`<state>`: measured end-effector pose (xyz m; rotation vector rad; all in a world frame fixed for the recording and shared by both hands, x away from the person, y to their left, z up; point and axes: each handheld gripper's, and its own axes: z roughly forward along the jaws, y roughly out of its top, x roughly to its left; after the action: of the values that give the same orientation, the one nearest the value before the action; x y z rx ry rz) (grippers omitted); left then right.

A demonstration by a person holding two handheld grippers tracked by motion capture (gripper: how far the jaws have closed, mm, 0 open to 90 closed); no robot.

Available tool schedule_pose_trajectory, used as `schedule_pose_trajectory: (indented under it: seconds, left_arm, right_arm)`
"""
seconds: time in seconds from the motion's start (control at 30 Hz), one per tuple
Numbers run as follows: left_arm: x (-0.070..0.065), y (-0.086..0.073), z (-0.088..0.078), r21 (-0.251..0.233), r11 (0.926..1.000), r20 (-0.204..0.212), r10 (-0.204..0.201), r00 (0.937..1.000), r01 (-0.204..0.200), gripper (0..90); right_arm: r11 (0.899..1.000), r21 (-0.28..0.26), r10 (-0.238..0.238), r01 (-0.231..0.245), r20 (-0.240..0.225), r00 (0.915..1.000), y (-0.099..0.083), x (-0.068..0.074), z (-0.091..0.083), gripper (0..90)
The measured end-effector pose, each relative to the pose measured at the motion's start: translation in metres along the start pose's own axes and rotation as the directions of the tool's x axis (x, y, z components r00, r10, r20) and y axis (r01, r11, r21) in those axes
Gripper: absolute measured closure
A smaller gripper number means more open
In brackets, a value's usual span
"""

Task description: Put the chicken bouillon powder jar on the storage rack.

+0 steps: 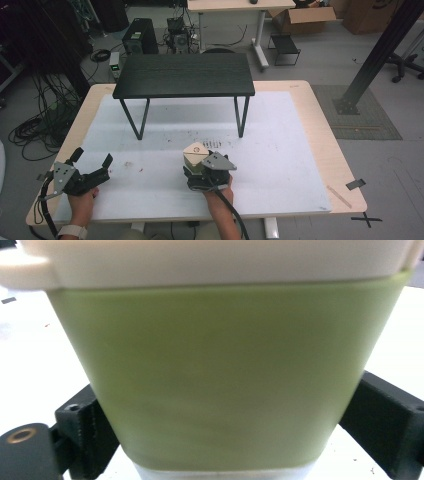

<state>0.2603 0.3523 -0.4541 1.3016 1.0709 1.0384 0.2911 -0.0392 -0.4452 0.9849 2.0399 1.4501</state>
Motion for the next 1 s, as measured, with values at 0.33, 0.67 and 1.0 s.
schedule_pose_trajectory:
  seconds: [0.33,0.67,1.0]
  left_arm:
    - [0.0001,0.0000,-0.0002,0.000,1.0000,0.000,0.001,1.0000,-0.001,0.2]
    - [0.0002,0.0000,-0.0002,0.000,1.0000,0.000,0.001,1.0000,-0.001,0.2]
    - [0.0002,0.0000,-0.0001,0.001,1.0000,0.000,0.000,1.0000,0.000,0.2]
  right_arm:
    - [1.000,0.006,0.008,-0.008,-0.011,0.9999,-0.0003,-0.0003,-0.0004,14.4]
    - [1.000,0.012,-0.006,0.006,-0.022,0.9997,0.0013,0.0000,-0.0015,21.6]
    - [1.000,0.004,-0.027,0.027,-0.029,0.9992,0.0018,0.0022,-0.0023,27.9]
